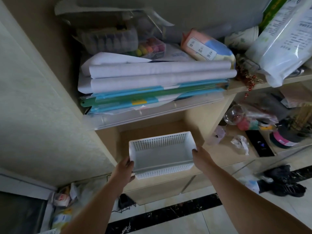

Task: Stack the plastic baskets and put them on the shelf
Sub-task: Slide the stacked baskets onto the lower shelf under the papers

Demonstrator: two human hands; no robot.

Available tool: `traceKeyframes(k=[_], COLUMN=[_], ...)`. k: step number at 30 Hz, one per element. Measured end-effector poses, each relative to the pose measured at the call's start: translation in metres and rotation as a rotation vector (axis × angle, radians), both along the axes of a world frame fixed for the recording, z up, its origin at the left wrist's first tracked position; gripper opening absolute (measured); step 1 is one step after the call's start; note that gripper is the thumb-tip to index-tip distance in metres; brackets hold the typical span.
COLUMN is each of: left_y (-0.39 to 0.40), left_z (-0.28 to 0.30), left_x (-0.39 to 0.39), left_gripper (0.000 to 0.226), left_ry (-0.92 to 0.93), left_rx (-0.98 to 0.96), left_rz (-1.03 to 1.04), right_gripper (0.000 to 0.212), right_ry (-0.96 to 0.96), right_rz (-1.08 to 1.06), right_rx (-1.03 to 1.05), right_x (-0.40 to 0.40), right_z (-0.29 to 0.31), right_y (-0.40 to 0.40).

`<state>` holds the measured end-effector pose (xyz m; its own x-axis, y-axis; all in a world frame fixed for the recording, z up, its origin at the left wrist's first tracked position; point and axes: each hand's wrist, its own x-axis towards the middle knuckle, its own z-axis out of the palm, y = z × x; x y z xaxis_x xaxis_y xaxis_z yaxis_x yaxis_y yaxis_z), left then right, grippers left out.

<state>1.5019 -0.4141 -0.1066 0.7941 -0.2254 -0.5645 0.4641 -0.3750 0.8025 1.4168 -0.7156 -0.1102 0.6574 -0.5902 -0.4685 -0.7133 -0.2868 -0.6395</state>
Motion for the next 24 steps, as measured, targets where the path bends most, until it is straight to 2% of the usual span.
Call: traceKeyframes(k=[4, 9, 24], left_y=[-0.006, -0.010, -0.024], left_z=[-0.006, -0.008, -0.012], left_x=[0.008, 0.021, 0.043], left_gripper=[0.021, 0.041, 0.037], left_ry=[-0.009, -0.007, -0.036], left_rx=[-0.015, -0.011, -0.053], left_rz=[0.029, 0.056, 0.148], right_gripper=[0.044, 0.043, 0.053], right_ry=[0.004, -0.020, -0.024], right_rz=[0.026, 0.002, 0.038], right_rx=[-0.017, -0.006, -0.021], right_x=[0.012, 0.025, 0.057], right_z=[-0.002, -0.001, -0.005], right_y=[-0.003, -0.004, -0.017])
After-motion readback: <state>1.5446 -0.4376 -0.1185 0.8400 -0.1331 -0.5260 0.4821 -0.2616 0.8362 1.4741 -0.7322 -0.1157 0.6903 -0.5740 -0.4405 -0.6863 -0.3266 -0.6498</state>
